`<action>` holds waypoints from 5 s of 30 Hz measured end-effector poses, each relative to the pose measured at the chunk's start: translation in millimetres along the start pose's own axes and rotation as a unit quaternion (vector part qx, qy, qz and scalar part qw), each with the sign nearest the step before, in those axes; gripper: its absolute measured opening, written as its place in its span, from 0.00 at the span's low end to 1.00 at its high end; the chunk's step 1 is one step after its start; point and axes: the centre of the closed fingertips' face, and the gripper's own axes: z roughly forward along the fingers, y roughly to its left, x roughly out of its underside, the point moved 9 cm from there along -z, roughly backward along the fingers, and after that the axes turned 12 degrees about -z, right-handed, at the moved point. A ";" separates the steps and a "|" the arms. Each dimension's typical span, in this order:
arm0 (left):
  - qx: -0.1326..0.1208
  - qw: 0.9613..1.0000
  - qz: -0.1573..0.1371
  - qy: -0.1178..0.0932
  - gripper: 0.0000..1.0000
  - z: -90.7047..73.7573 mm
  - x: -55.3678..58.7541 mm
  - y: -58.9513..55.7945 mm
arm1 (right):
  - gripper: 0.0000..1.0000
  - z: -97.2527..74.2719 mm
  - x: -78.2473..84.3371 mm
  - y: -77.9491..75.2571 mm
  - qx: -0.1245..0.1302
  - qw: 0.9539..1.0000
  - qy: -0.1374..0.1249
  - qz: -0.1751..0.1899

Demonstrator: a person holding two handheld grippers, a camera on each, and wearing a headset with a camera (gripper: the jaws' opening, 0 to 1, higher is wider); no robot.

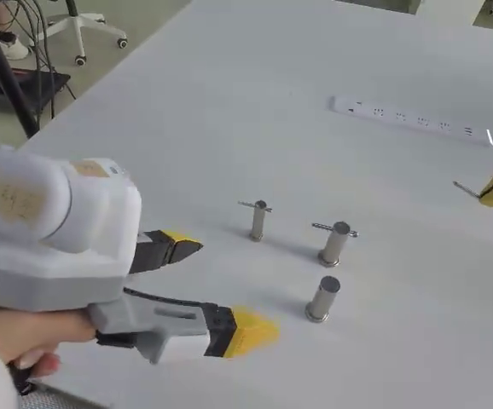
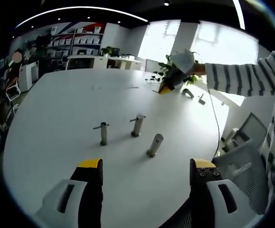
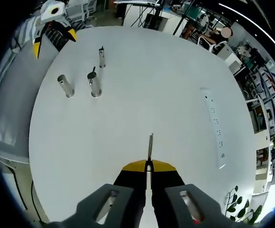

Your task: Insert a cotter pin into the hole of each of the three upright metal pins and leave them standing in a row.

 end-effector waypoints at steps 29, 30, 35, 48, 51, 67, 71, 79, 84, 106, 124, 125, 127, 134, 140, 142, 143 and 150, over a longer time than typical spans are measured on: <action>0.111 0.990 -0.074 -0.038 0.48 52.9 -60.6 -33.1 | 0.00 -60.6 -77.9 80.8 0.157 0.976 -0.080 -0.128; 0.113 0.990 -0.074 -0.038 0.47 54.9 -62.6 -34.5 | 0.00 -61.8 -81.3 85.3 0.157 0.976 -0.085 -0.128; 0.134 0.987 -0.084 -0.043 0.40 62.3 -69.9 -43.1 | 0.00 -61.1 -90.8 99.0 0.161 0.972 -0.084 -0.151; 0.176 0.979 -0.100 -0.035 0.15 76.4 -77.3 -60.9 | 0.00 -56.6 -109.3 121.4 0.151 0.969 -0.114 -0.161; 0.178 0.978 -0.100 -0.031 0.12 77.5 -75.5 -62.6 | 0.00 -55.6 -110.7 123.4 0.148 0.969 -0.114 -0.162; 0.183 0.977 -0.108 -0.024 0.00 82.7 -71.5 -68.4 | 0.00 -60.1 -119.9 126.6 0.153 0.966 -0.122 -0.170; 0.181 0.977 -0.110 -0.022 0.00 82.9 -70.9 -67.7 | 0.00 -59.1 -119.9 126.0 0.151 0.966 -0.122 -0.169; 0.183 0.977 -0.108 -0.017 0.00 81.4 -68.1 -65.3 | 0.00 -57.5 -124.1 127.4 0.148 0.966 -0.125 -0.171; 0.184 0.975 -0.121 -0.015 0.00 79.5 -66.6 -63.4 | 0.00 -56.7 -125.6 128.2 0.147 0.966 -0.127 -0.173; 0.160 0.982 -0.096 0.003 0.00 65.3 -59.1 -56.6 | 0.13 -45.3 -120.9 129.6 0.132 0.970 -0.125 -0.162; 0.154 0.988 -0.011 0.001 0.00 45.9 -56.2 -40.9 | 0.21 -21.0 -107.1 133.0 0.014 0.992 -0.105 -0.071; 0.154 0.988 -0.007 0.000 0.00 44.3 -56.8 -39.9 | 0.20 -20.9 -107.7 132.2 0.011 0.992 -0.106 -0.068; 0.148 0.989 0.014 -0.001 0.00 42.5 -57.4 -37.5 | 0.20 -20.7 -109.5 131.1 0.009 0.992 -0.117 -0.056; 0.144 0.984 0.098 -0.031 0.00 38.1 -61.9 -38.2 | 0.20 -22.4 -116.4 128.3 -0.020 0.987 -0.157 -0.019; 0.151 0.969 0.193 -0.037 0.00 40.5 -61.5 -36.9 | 0.20 -22.9 -119.8 128.6 -0.048 0.979 -0.199 0.018; 0.154 0.966 0.203 -0.037 0.00 40.9 -59.7 -37.5 | 0.20 -24.3 -120.8 129.4 -0.051 0.977 -0.206 0.026; 0.156 0.966 0.204 -0.037 0.00 41.1 -59.5 -37.5 | 0.20 -25.2 -121.5 130.3 -0.054 0.975 -0.213 0.034; 0.172 0.955 0.238 -0.042 0.00 40.8 -55.3 -39.3 | 0.20 -28.3 -121.4 135.2 -0.067 0.965 -0.244 0.067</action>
